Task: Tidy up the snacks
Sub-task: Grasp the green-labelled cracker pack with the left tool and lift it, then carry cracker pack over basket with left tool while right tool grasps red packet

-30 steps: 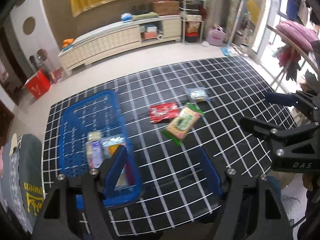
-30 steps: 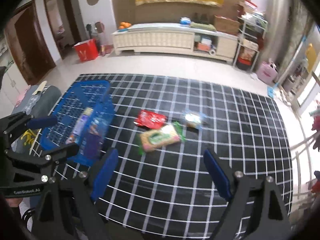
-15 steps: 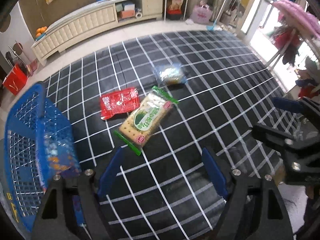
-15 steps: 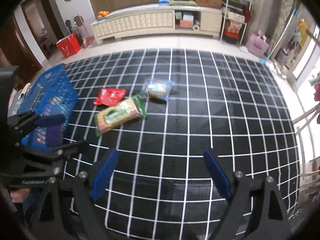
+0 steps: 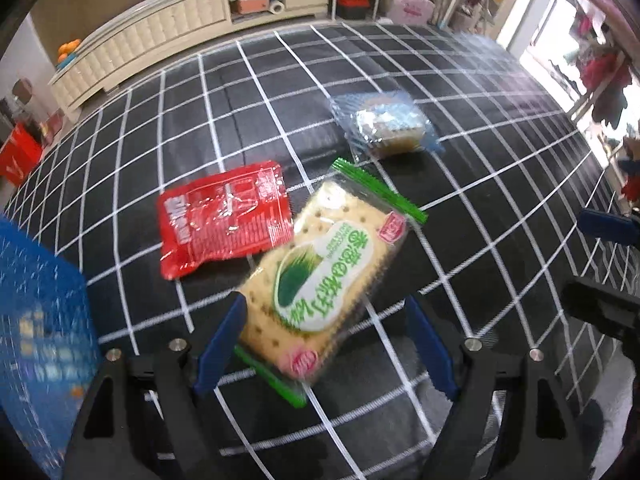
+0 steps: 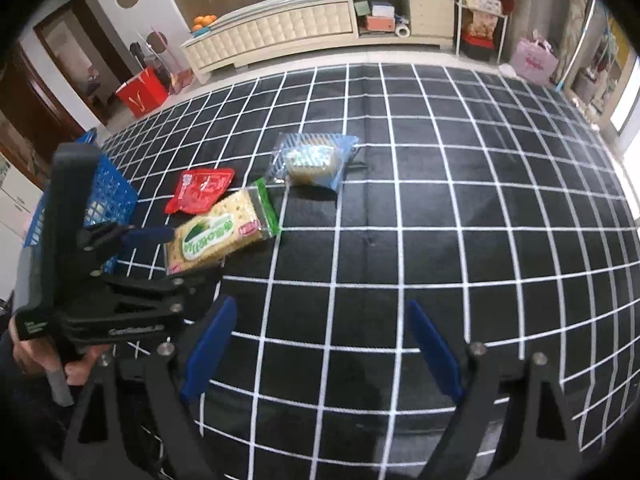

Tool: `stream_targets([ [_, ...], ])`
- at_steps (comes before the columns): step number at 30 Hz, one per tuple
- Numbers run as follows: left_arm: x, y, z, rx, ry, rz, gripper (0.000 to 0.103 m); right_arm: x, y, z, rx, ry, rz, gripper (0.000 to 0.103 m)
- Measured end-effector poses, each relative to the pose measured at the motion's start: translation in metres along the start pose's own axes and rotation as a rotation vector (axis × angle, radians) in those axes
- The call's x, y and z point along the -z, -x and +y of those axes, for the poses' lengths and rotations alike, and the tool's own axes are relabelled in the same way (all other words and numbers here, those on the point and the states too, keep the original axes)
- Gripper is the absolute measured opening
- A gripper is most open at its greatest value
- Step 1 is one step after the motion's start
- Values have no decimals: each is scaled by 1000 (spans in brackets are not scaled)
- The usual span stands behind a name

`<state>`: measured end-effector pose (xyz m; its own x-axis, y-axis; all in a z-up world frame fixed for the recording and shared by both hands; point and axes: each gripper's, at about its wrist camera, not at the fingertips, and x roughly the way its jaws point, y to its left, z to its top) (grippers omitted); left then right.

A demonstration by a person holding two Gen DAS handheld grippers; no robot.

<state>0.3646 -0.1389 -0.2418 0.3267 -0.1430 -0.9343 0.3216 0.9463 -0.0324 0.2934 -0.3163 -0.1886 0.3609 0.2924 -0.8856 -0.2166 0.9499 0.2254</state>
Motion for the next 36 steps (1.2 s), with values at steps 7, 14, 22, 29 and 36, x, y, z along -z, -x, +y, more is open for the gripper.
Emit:
stream_targets([
  [7, -8, -13, 8, -2, -29, 51, 79, -1, 0, -13, -27, -23, -5, 90],
  [14, 3, -7, -9, -10, -42, 42, 61, -1, -9, -15, -1, -33, 14, 90],
  [22, 8, 9, -21, -51, 15, 5, 59, 4, -4, -13, 5, -13, 27, 90],
  [29, 11, 79, -25, -76, 39, -126, 59, -6, 18, -2, -11, 20, -18, 90],
  [36, 11, 152, 10, -137, 151, -234, 59, -30, 21, 23, -57, 105, -38, 90],
])
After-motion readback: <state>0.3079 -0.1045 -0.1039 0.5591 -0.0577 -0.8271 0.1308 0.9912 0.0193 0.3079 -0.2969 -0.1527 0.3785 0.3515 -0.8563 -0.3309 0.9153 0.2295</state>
